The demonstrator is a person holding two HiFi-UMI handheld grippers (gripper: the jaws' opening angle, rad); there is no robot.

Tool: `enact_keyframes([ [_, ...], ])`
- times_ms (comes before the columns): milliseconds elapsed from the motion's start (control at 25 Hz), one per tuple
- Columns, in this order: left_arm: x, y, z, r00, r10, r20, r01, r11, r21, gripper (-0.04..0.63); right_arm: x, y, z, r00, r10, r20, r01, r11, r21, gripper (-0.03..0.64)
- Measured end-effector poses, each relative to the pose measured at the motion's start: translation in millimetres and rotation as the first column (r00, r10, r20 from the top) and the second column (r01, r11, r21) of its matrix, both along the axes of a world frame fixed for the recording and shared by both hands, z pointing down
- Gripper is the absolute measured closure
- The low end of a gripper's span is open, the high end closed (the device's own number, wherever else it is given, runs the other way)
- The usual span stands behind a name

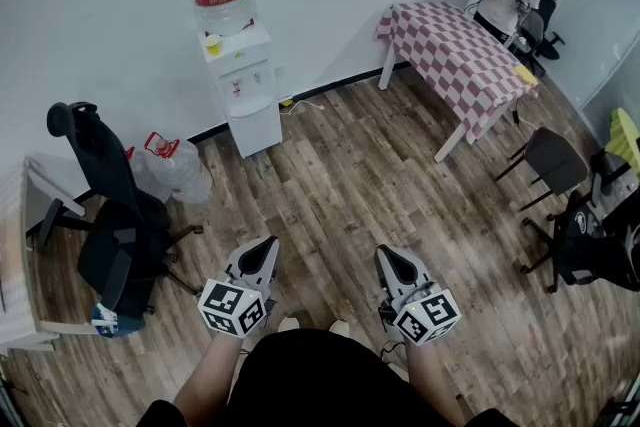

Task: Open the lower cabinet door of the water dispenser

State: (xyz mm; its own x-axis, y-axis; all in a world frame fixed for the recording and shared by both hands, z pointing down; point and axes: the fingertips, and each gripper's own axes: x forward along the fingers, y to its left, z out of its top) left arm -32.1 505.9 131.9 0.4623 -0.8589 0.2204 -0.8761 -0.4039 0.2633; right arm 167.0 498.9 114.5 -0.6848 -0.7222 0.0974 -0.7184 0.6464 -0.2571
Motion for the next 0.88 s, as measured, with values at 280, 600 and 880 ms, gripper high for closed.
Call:
enact_keyframes([
  [280,-19.9,0.8,-3.8,1.0,0.003,-0.004,-0.003,1.0,0.01,0.581,-5.1,9.3,0.5,0.999,0.037,-0.011,-0.037,0.999,-0.009,0.595],
  [600,-45.7,-0.4,-3.5,1.0,0.015,-0.014,-0.014,1.0,0.011,0.581,-28.6,7.4,-1.7,0.999,0.042,0.008,-0.042,0.999,-0.013,0.594],
  [880,-64.8,0.3,1.6,0.997,0.032,-0.066,-0.032,1.0,0.001,0.581,-39.5,9.9,4.8,0.996,0.078,0.033,-0.077,0.996,-0.037,0.594],
])
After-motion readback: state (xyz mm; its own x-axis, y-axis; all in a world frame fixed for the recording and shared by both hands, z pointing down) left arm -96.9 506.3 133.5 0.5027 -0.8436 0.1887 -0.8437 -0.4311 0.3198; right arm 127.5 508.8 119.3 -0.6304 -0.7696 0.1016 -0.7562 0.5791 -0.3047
